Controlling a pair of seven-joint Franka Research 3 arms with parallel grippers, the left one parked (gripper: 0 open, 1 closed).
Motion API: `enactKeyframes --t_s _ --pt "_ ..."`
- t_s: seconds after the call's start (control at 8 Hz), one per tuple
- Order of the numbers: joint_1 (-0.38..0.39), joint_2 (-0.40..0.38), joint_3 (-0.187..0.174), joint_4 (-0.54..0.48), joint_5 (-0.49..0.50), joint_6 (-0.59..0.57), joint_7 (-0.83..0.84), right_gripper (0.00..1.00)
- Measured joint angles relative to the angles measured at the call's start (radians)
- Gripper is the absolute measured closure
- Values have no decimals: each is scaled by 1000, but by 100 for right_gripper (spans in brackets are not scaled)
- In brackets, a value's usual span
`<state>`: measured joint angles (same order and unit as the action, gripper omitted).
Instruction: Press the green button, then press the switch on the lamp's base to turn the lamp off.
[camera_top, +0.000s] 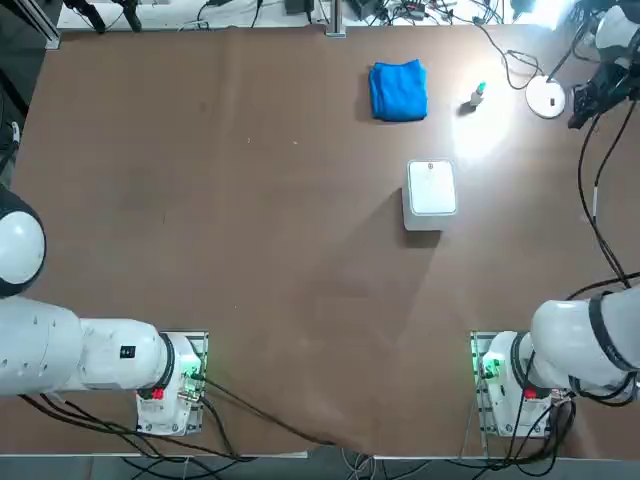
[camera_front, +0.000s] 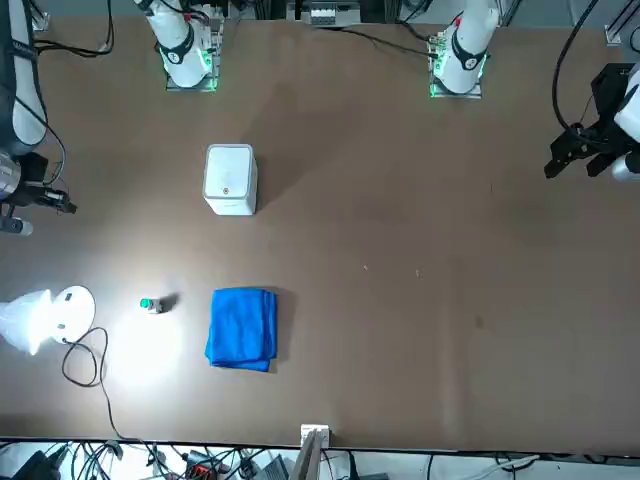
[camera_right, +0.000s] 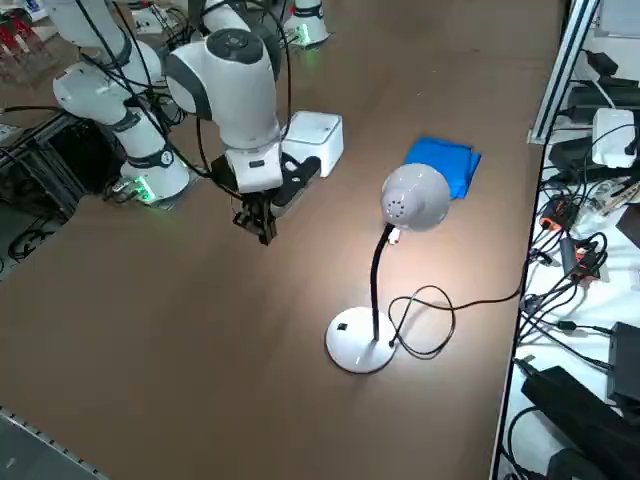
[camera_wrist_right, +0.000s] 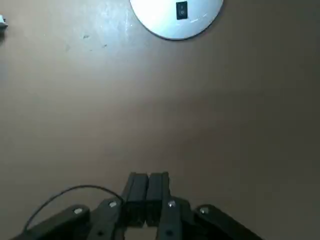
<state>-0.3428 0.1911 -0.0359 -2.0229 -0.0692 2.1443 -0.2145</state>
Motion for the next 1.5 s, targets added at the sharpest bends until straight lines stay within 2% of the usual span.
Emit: enactKeyframes --t_s 0.38,0.88,1.12,1.5 --pt "-52 83 0 -23 38 252 -30 99" --pt "-56 171 5 -28 47 535 -28 99" --pt "-56 222 16 -32 50 688 11 99" --pt "-55 291 54 -32 50 815 73 99"
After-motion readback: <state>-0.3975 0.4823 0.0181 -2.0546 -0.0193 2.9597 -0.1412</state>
